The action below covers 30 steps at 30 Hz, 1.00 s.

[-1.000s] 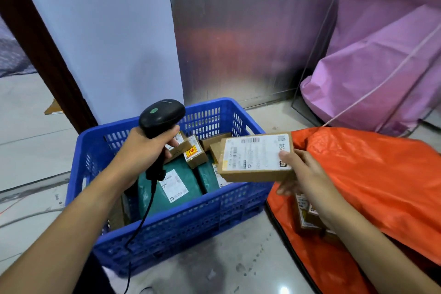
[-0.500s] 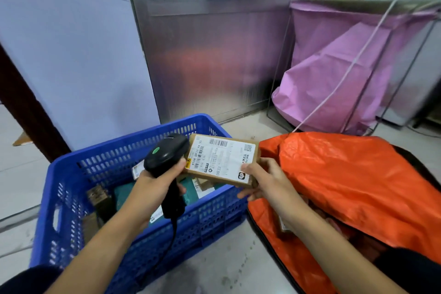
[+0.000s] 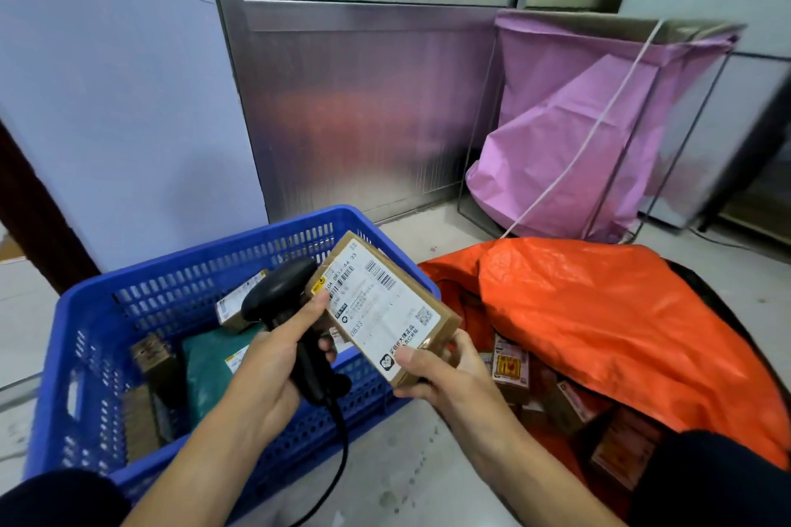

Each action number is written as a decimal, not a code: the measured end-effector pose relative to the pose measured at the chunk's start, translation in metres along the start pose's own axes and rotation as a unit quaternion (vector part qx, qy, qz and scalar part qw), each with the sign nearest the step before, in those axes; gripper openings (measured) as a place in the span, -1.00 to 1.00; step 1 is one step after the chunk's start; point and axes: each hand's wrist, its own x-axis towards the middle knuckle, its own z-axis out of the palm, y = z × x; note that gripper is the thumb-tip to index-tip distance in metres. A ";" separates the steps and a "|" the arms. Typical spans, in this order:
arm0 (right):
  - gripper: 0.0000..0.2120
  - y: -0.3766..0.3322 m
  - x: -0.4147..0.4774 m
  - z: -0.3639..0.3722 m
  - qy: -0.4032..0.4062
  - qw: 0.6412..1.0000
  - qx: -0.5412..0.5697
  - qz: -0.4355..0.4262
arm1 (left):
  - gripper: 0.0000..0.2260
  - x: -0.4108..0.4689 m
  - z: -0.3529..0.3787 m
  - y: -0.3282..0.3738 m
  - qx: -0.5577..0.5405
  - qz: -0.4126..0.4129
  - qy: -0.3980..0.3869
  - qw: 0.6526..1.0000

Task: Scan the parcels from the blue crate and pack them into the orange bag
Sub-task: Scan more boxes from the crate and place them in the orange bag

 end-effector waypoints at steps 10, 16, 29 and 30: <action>-0.24 0.003 0.001 -0.005 -0.047 0.988 -0.143 -0.018 | -0.32 0.007 -0.007 0.008 0.016 0.038 -0.001 0.999; -0.37 0.006 0.007 -0.004 -0.066 0.993 -0.099 -0.005 | -0.58 -0.005 0.002 0.004 0.050 0.063 -0.012 0.997; -0.57 0.006 -0.001 0.005 -0.096 0.989 -0.113 -0.025 | -0.51 -0.006 0.005 -0.008 0.093 0.034 -0.050 0.994; -0.56 0.007 0.000 0.004 -0.091 0.989 -0.117 -0.027 | -0.52 -0.006 0.006 -0.009 0.087 0.033 -0.051 0.994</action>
